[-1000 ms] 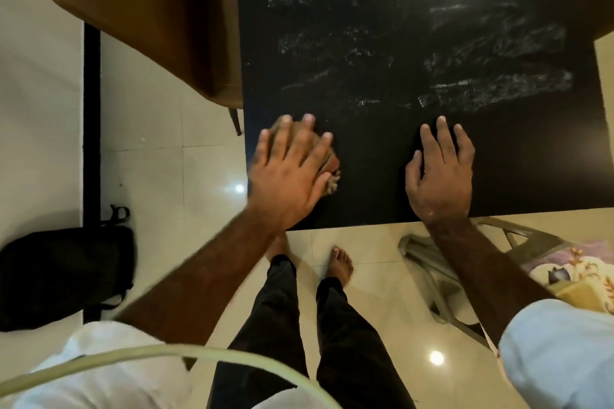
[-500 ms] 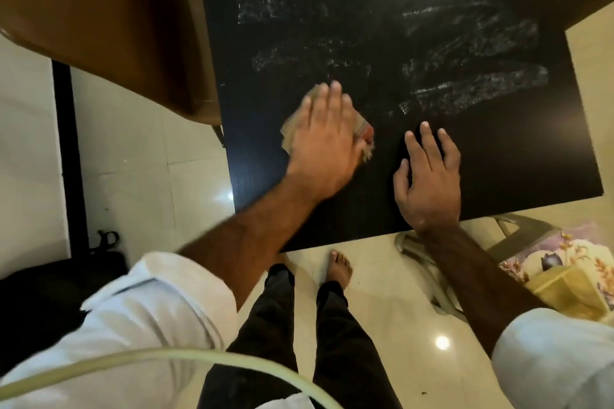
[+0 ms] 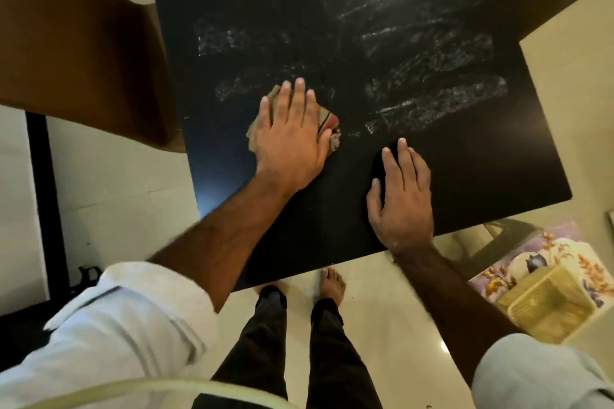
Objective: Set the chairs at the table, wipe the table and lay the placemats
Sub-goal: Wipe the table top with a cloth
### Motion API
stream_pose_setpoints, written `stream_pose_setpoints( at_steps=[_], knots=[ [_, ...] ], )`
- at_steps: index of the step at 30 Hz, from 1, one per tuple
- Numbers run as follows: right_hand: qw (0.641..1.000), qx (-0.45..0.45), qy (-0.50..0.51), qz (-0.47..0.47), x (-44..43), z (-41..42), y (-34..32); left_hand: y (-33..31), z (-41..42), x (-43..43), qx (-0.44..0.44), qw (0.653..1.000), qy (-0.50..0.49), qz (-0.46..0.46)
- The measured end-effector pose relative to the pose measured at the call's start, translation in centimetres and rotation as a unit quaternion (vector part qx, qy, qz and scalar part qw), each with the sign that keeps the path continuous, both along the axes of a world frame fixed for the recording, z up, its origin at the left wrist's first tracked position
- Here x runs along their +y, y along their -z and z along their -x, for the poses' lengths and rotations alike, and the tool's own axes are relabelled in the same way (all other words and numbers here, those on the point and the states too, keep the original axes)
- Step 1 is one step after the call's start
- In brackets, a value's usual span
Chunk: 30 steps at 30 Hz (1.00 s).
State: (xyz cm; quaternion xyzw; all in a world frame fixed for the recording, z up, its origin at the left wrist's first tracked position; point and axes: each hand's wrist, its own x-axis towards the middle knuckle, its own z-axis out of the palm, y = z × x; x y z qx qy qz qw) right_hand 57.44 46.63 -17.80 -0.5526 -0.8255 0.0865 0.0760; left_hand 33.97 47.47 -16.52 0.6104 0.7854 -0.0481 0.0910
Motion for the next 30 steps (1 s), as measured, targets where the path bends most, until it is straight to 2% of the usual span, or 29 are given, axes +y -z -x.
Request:
stream_pose_setpoints(
  at_steps=[3,7,10,13,17,23,27,30],
  knots=[
    [1.000,0.027,0.016,0.003,0.5,-0.3,0.1,0.3,-3.3,3.4,-0.019,0.999,0.039,-0.020],
    [0.996,0.077,0.033,0.020,0.4,-0.5,-0.1,-0.6,-5.9,3.8,-0.068,0.993,0.098,-0.013],
    [0.997,0.076,0.022,-0.026,1.1,0.7,-1.6,-2.2,-2.9,1.7,-0.117,0.989,0.053,-0.070],
    [0.999,0.030,-0.017,-0.029,3.9,5.8,-3.4,-1.7,2.9,-1.8,-0.086,0.992,-0.050,-0.072],
    [0.998,-0.028,-0.052,0.011,4.1,11.3,-1.8,0.6,5.6,-4.4,-0.064,0.997,-0.044,0.006],
    [0.996,-0.079,-0.030,0.034,-0.1,5.7,-1.1,1.8,5.4,-4.7,-0.030,0.999,-0.042,-0.004],
    [0.995,-0.072,0.071,0.017,5.1,3.4,-0.6,2.0,5.5,-4.4,-0.027,0.999,-0.035,-0.021],
    [0.995,-0.058,0.076,-0.012,9.7,6.2,-0.1,2.1,5.6,-4.5,-0.016,0.999,-0.037,-0.010]
  ],
)
